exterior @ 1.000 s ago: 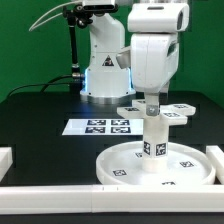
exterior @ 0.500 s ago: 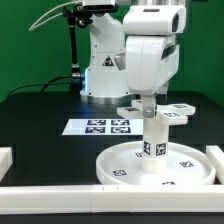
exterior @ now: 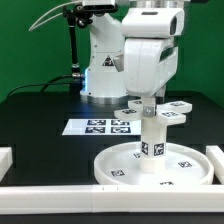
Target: Assemble round table
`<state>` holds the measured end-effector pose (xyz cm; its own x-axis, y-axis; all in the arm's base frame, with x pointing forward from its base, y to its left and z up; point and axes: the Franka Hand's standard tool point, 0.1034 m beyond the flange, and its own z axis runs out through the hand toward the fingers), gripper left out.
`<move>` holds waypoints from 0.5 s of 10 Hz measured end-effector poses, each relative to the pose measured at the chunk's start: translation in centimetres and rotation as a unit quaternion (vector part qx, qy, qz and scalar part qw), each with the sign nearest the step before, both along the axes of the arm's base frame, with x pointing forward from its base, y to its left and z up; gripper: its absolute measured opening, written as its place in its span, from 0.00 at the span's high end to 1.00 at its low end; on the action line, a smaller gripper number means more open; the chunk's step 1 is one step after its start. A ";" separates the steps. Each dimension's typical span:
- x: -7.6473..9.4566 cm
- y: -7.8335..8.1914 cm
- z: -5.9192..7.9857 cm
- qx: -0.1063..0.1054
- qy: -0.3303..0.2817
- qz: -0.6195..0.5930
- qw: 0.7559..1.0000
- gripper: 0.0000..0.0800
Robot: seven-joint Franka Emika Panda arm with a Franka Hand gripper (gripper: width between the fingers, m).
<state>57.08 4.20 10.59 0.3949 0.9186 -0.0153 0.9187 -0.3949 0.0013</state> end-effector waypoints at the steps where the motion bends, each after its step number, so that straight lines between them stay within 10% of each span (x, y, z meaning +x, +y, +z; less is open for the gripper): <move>1: 0.0 -0.3 0.0 0.000 0.000 0.002 1.000 0.45; 5: 0.0 -0.4 0.0 0.000 0.000 -0.019 1.000 0.45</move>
Offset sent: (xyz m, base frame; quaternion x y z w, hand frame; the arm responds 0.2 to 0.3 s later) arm 0.0000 0.0000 0.0000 0.0000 0.0000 0.0650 0.9979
